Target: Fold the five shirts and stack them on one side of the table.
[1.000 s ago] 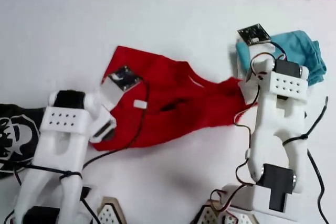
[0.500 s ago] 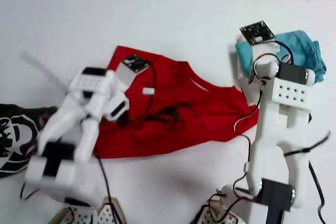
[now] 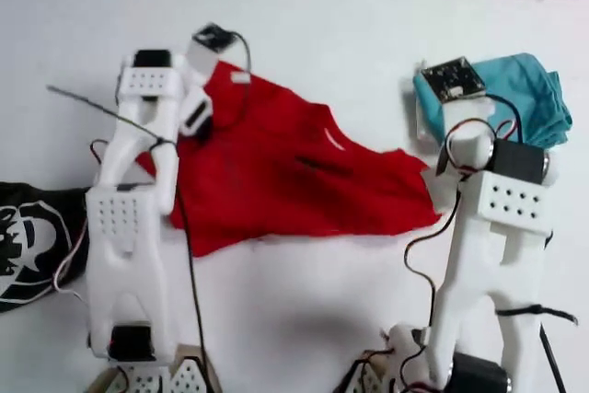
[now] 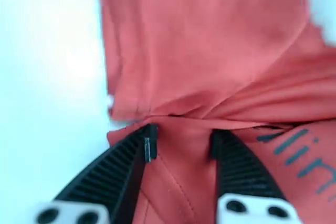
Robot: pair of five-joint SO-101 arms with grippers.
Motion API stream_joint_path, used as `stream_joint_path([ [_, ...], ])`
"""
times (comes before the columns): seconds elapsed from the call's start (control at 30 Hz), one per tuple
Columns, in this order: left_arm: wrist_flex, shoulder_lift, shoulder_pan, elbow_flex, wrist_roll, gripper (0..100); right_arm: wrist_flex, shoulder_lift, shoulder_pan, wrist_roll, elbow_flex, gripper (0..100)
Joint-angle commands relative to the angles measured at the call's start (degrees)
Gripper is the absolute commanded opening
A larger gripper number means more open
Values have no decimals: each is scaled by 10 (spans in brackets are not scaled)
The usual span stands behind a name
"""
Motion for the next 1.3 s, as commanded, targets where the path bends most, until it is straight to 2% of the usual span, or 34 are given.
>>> stream_joint_path([
  [0.0, 69, 74, -47, -247, 19, 177, -33, -41, 5, 4, 32, 173],
  [0.1, 135, 123, -55, -386, 23, 177, -50, -60, 2, 3, 57, 173],
  [0.17, 167, 138, -54, -426, 23, 177, -58, -70, 1, 1, 65, 173],
  [0.43, 185, 79, -50, -411, 26, 177, -64, -80, 1, 1, 68, 173],
  [0.63, 188, -17, -47, -382, 27, 177, -64, -80, 1, 1, 68, 173],
  [0.77, 188, -158, -19, -207, 26, 177, -64, -80, 1, 1, 67, 173],
  [1.0, 184, -467, 58, 253, 17, 177, -64, -80, 1, 1, 67, 173],
  [1.13, 163, -593, 78, 471, -52, 177, -64, -80, 1, 1, 66, 173],
  [1.27, 101, -661, 75, 656, -136, 177, -64, -80, 1, 1, 66, 173],
])
